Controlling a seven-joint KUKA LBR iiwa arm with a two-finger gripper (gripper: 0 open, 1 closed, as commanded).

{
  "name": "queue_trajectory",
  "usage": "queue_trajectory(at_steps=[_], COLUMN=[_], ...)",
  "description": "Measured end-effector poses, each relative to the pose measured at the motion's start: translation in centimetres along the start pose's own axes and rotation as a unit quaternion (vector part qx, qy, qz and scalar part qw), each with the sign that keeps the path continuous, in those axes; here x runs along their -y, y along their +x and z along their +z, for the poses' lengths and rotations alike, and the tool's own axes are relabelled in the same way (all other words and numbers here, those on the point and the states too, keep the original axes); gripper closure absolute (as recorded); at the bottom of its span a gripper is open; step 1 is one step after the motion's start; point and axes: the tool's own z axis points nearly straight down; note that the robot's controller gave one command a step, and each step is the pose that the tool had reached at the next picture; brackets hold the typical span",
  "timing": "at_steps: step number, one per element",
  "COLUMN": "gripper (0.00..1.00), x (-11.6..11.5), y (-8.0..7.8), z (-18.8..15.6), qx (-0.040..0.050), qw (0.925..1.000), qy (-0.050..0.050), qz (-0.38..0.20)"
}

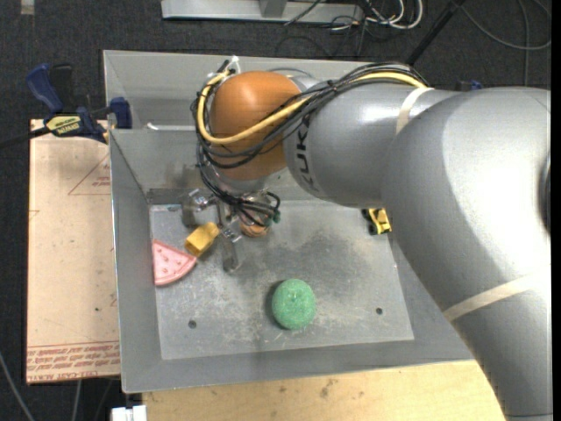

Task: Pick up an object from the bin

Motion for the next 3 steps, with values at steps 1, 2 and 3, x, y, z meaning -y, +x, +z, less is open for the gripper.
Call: queue_trajectory(at_steps=[1,2,3], gripper=[1.00,1.00,1.00], x=[-0.80,-0.80,-0.80], y=[-0.10,-0.10,-0.10], z=[-0.18,-0.18,-0.26], qx=[-0.0004,-0.0004,-0.0002], qw=[0.9994,0.9994,0.9993], qy=[-0.001,-0.001,-0.001], qz=[0.036,0.036,0.036])
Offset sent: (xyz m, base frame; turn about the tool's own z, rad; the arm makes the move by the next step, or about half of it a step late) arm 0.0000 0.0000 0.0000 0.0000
